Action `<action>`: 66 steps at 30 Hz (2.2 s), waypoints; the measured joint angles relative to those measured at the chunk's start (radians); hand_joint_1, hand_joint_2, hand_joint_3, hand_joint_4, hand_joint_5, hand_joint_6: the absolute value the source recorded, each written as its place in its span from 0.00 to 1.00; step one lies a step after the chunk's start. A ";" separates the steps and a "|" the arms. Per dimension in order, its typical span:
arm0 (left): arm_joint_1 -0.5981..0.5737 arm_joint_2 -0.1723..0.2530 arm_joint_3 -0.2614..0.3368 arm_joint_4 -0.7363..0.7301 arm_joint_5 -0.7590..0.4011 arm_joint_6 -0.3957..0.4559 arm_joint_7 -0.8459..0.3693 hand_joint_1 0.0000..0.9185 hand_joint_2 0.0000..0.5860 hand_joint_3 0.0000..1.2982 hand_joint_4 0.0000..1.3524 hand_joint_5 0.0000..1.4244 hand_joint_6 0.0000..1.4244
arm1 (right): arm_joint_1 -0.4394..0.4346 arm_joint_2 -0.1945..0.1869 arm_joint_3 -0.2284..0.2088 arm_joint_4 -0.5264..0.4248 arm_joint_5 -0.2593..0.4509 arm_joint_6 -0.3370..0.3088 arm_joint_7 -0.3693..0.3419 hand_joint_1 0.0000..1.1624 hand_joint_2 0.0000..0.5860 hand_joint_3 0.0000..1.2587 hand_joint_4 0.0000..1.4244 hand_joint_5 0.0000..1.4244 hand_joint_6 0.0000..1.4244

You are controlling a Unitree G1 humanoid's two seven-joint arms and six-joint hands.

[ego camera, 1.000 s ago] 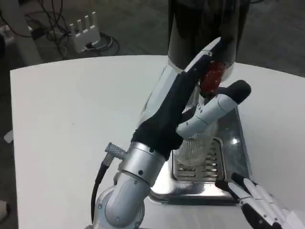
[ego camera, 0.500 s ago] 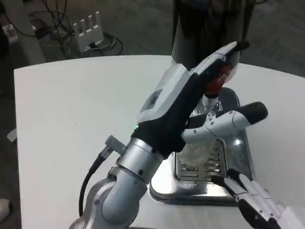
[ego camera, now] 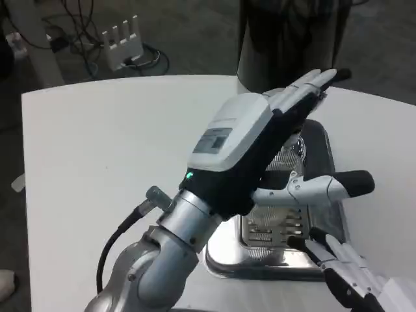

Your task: Grasp the cup under the faucet to collect the drink, then remove the cup.

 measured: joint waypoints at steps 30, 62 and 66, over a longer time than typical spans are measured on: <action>-0.025 0.043 -0.019 0.017 0.064 -0.030 -0.002 0.00 0.08 0.13 0.08 0.15 0.12 | -0.032 0.010 0.022 0.013 0.003 0.031 0.000 0.36 0.78 0.09 0.01 0.00 0.00; -0.063 0.038 -0.031 0.051 0.063 -0.027 -0.019 0.00 0.12 0.13 0.07 0.14 0.11 | -0.387 0.237 0.090 0.589 0.187 -0.022 -0.435 0.70 0.27 0.03 0.02 0.03 0.11; -0.076 0.039 -0.037 0.057 0.065 -0.026 -0.022 0.00 0.12 0.13 0.07 0.14 0.11 | -0.459 0.240 0.085 0.633 0.209 0.003 -0.459 0.70 0.27 0.02 0.02 0.03 0.11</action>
